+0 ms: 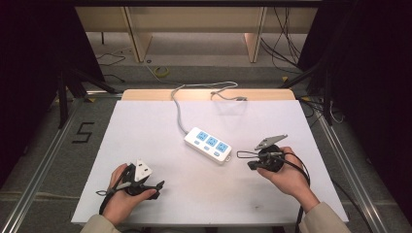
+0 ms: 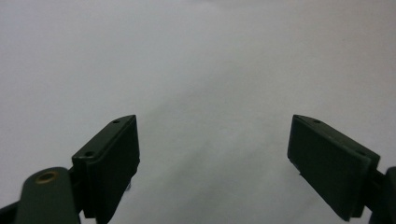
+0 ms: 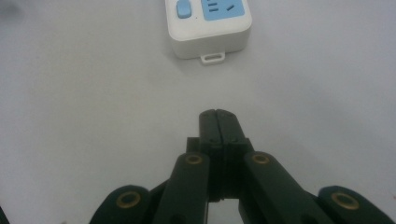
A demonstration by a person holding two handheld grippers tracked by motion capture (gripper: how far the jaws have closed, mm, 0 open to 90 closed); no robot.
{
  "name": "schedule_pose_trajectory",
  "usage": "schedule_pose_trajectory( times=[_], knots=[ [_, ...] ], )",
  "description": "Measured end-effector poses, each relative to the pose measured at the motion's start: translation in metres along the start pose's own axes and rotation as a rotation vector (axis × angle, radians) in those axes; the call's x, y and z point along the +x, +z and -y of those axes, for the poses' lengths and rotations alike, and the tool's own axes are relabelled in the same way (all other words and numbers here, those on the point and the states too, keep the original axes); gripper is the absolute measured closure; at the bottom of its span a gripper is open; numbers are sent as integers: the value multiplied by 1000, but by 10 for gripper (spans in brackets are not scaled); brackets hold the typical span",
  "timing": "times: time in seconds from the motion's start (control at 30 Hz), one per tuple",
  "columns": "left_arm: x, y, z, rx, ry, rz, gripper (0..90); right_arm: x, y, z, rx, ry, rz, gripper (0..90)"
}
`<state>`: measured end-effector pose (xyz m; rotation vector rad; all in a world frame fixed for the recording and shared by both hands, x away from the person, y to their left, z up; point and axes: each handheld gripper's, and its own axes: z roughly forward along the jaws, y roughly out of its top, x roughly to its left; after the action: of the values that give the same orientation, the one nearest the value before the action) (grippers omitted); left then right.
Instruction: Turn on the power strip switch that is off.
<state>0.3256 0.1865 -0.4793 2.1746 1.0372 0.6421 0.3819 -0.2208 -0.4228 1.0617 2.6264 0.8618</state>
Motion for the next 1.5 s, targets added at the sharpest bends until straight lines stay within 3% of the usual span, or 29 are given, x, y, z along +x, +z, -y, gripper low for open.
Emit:
schedule_pose_trajectory(
  times=[0.8, 1.5],
  knots=[
    [0, 0, 0, 0, 1, 0, 166, 2, 7, -18, 61, 8, -7, 900],
    [0, 0, -1, -3, 2, -3, 166, 4, 12, -30, 74, -3, -6, 900]
  ],
)
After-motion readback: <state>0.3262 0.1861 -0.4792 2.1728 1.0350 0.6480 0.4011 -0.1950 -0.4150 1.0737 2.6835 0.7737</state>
